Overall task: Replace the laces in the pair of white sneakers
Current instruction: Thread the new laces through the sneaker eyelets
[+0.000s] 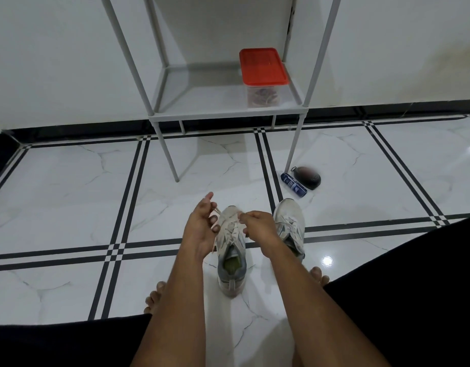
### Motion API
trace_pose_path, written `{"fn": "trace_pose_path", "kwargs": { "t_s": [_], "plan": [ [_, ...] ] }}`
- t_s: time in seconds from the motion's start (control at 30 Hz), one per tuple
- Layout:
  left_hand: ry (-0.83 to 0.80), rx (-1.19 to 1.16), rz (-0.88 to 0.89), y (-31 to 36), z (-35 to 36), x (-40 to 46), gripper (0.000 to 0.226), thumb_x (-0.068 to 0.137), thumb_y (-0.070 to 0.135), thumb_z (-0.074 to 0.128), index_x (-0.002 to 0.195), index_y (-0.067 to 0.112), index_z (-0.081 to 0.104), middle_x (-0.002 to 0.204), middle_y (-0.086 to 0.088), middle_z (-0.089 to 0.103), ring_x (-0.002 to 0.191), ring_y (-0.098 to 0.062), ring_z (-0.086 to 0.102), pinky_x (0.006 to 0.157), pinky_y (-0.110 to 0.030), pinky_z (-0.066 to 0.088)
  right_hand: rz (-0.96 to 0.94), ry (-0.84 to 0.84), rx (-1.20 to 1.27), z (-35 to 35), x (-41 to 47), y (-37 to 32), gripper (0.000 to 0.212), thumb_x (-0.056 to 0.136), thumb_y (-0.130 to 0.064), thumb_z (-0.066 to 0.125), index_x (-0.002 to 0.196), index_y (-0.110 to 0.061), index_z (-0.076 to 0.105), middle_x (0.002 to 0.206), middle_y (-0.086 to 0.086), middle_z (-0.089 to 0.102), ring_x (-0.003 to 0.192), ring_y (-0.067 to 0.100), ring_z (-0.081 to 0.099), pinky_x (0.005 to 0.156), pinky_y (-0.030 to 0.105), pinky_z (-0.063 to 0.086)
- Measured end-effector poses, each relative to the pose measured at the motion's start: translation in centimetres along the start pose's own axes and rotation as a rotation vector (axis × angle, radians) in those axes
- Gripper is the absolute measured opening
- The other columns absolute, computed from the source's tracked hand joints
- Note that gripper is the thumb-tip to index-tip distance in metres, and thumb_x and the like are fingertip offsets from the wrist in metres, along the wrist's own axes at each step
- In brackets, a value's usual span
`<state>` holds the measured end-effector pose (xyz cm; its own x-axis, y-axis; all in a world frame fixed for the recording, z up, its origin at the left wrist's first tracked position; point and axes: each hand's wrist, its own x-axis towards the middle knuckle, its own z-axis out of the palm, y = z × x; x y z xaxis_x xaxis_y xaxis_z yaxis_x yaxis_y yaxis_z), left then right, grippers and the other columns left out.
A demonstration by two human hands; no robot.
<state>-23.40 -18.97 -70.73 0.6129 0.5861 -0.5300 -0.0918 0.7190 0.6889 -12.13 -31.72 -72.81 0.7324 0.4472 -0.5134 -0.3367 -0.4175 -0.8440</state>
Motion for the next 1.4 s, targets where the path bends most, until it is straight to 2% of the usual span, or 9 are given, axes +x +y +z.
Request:
{"fn": "trace_pose_path", "kwargs": {
  "t_s": [0.27,0.43,0.6,0.73,0.8,1.0,1.2,1.27,1.4],
  "plan": [
    [0.490,0.267,0.216,1.3,-1.8,1.5,0.023,0.095,0.001,0.060,0.105,0.007,0.079,0.085,-0.010,0.076,0.066,-0.016,0.063,0.067,-0.027,0.056,0.007,0.210,-0.069,-1.6,0.9,0.8,0.037,0.094,-0.037,0.073,0.069,-0.010,0.073,0.066,0.001,0.074,0.063,0.022,0.074,0.069,0.038,0.060],
    [0.703,0.190,0.002,-0.2,-7.5,1.1,0.040,0.098,0.006,0.053,0.137,-0.006,0.058,0.092,-0.009,0.064,0.067,-0.014,0.053,0.063,-0.027,0.048,0.078,0.392,-0.405,-3.8,1.1,3.7,0.037,0.092,-0.047,0.063,0.090,-0.013,0.076,0.089,0.008,0.079,0.089,0.032,0.076,0.086,0.043,0.062],
    [0.563,0.405,-0.277,-2.7,-7.3,0.7,0.026,0.096,0.012,0.054,0.117,-0.003,0.058,0.093,-0.019,0.069,0.073,-0.032,0.070,0.078,-0.042,0.062,-0.152,0.395,-0.662,-2.5,-1.5,3.4,0.047,0.096,-0.040,0.073,0.127,-0.011,0.053,0.125,0.013,0.065,0.111,0.036,0.068,0.090,0.047,0.056],
    [0.150,1.076,-0.028,-4.7,-3.8,1.8,0.051,0.088,0.020,0.063,0.139,0.012,0.062,0.134,-0.003,0.064,0.121,-0.030,0.064,0.106,-0.043,0.052,-0.223,-0.090,-0.729,-0.4,-1.1,4.4,0.036,0.098,-0.026,0.067,0.133,-0.019,0.066,0.135,0.006,0.062,0.117,0.025,0.065,0.099,0.037,0.053],
    [0.013,1.366,0.036,-5.7,-3.0,2.1,0.031,0.094,0.020,0.061,0.123,0.016,0.071,0.127,-0.003,0.069,0.117,-0.029,0.064,0.102,-0.039,0.052,-0.227,-0.131,-0.792,0.1,-1.3,4.9,0.027,0.094,-0.016,0.067,0.119,-0.016,0.075,0.122,0.007,0.072,0.112,0.027,0.067,0.094,0.036,0.055],
    [0.131,1.522,0.091,-6.1,-4.0,1.4,0.031,0.094,0.037,0.071,0.070,0.018,0.064,0.081,-0.005,0.070,0.085,-0.027,0.067,0.070,-0.028,0.046,-0.199,-0.005,-0.820,-0.9,-1.0,5.2,0.011,0.092,-0.024,0.067,0.090,-0.022,0.078,0.093,-0.001,0.077,0.091,0.021,0.072,0.080,0.036,0.060],
    [0.405,1.702,0.049,-4.6,-4.0,-0.2,0.028,0.087,0.038,0.069,0.105,0.015,0.068,0.109,-0.006,0.070,0.104,-0.031,0.070,0.078,-0.033,0.052,-0.123,0.162,-1.042,-1.6,-0.6,5.1,0.035,0.092,-0.052,0.066,0.092,-0.018,0.071,0.096,0.004,0.074,0.093,0.029,0.073,0.070,0.032,0.049],
    [0.388,1.583,-0.064,-4.0,-3.6,-0.3,0.037,0.080,0.047,0.070,0.098,0.015,0.069,0.095,-0.003,0.070,0.091,-0.028,0.070,0.071,-0.035,0.051,-0.045,0.101,-0.937,-1.8,-0.2,5.4,0.044,0.090,-0.058,0.066,0.080,-0.015,0.069,0.087,0.003,0.075,0.086,0.027,0.072,0.069,0.033,0.051],
    [0.075,0.749,-0.350,-1.8,-3.4,0.1,0.027,0.087,0.042,0.079,0.086,0.015,0.076,0.076,0.002,0.067,0.059,-0.014,0.055,0.053,-0.029,0.041,0.138,-0.161,-0.346,-2.5,0.1,2.5,0.039,0.086,-0.049,0.079,0.082,-0.011,0.082,0.082,-0.001,0.079,0.065,0.014,0.063,0.060,0.030,0.051]
  ]
}}
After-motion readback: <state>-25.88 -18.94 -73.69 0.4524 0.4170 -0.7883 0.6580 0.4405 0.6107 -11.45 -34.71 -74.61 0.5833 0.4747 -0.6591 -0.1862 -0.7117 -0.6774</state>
